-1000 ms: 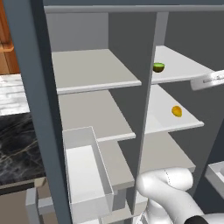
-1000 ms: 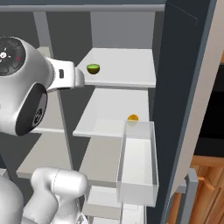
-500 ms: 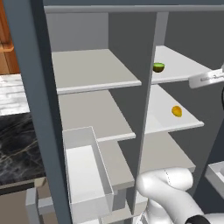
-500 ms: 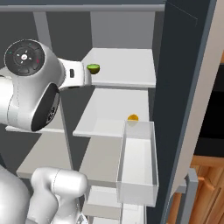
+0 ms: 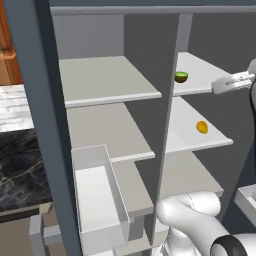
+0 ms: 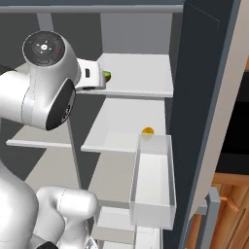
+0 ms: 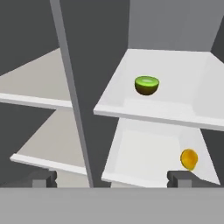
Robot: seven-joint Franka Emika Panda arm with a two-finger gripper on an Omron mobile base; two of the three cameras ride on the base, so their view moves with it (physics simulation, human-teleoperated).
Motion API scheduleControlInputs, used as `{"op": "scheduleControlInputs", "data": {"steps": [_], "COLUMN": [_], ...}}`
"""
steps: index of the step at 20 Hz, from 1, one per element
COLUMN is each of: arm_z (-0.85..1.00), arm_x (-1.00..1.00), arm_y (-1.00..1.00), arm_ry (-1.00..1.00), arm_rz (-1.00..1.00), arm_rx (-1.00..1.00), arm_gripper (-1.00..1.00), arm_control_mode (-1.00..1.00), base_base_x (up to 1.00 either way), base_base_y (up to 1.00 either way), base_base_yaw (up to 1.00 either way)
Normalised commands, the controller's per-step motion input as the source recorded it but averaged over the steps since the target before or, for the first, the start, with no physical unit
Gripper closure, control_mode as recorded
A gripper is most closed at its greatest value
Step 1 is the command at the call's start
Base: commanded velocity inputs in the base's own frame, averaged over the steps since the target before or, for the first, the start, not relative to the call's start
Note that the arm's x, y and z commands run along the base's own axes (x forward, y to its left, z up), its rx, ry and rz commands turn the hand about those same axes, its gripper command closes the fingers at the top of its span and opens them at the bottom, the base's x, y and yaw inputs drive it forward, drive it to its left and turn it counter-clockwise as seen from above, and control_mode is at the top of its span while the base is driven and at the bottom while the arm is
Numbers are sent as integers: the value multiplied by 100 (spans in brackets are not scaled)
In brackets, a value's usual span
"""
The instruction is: Retrieve the kiwi and mango from the fridge and place them into the bowl on the dining table.
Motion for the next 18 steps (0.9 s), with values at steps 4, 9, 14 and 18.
{"op": "scheduleControlInputs", "data": {"steps": [4,9,14,18], "arm_z": [-5,-11,-12,-2], "arm_x": [31,29,27,34], "arm_y": [0,0,0,0], "arm_ry": [-2,-5,-3,0], "arm_rz": [5,4,4,1], "arm_rx": [0,0,0,1], "arm_gripper": [-100,-100,-100,-100], "arm_control_mode": [-100,-100,-100,-100], "base_base_x": [0,0,0,0], "base_base_y": [0,0,0,0], "base_base_yaw": [0,0,0,0]}}
